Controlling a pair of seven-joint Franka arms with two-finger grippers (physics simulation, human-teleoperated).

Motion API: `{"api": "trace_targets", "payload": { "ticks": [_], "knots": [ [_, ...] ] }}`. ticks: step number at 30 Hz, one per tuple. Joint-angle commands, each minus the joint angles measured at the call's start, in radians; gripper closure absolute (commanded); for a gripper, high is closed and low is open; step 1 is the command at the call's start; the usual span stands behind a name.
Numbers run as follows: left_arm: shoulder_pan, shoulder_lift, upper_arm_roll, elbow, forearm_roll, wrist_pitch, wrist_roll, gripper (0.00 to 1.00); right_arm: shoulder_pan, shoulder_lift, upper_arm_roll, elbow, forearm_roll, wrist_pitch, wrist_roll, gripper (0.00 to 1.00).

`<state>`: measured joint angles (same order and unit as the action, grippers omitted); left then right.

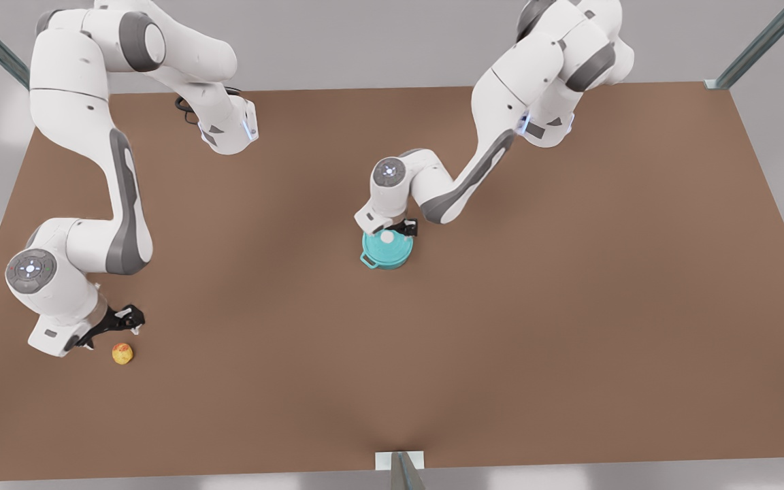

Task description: Open the pot lid and put the potato into the pot

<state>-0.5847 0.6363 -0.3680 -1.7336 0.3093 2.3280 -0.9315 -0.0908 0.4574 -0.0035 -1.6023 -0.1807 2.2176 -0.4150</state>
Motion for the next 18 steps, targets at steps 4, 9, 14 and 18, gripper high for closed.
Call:
{"api": "trace_targets", "payload": {
  "ticks": [4,9,14,18],
  "knots": [
    [-0.003,0.006,0.001,0.002,0.047,0.059,-0.28,0.34,-0.021,0.044,-0.003,-0.002,0.004,0.154,-0.242,0.0],
    [0.0,-0.003,0.001,0.025,0.05,-0.019,-0.247,0.75,-0.033,0.084,-0.001,-0.039,0.04,0.154,-0.239,0.0],
    [0.023,0.002,0.003,0.127,0.05,-0.127,-0.21,0.77,-0.064,0.106,0.002,-0.036,0.112,0.123,-0.278,0.0],
    [0.203,0.048,0.008,0.187,0.042,-0.144,-0.001,0.76,-0.093,0.145,0.011,-0.028,0.112,0.102,-0.278,0.0]
  ]
}}
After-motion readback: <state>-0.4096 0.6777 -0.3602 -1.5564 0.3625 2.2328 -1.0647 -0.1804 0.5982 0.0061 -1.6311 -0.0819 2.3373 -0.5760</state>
